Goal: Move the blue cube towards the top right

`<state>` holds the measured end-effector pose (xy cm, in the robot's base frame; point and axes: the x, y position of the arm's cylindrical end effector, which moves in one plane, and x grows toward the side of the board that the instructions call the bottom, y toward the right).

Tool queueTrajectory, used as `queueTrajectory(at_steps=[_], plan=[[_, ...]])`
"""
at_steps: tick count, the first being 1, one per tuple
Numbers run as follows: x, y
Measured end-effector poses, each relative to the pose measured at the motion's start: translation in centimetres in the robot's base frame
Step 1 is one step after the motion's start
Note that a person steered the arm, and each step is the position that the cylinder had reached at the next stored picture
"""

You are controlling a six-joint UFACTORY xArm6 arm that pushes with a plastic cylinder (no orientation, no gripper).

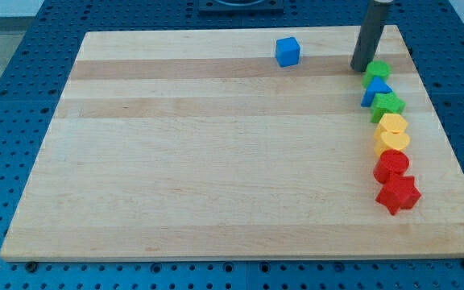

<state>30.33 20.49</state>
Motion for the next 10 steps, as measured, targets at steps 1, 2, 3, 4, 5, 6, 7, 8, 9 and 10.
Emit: queueTrajectory(at_steps=[1, 2, 3, 4, 5, 6, 7, 8, 9, 10], plan=[[0.0, -0.4], [-0.7, -6.6], [-0.3, -14.0], [0.1, -20.1], [-2.1, -23.8], [-3.7, -19.6], [-3.7, -11.3], [-3.7, -3.7], [-3.7, -3.6], [-5.7, -5.5]])
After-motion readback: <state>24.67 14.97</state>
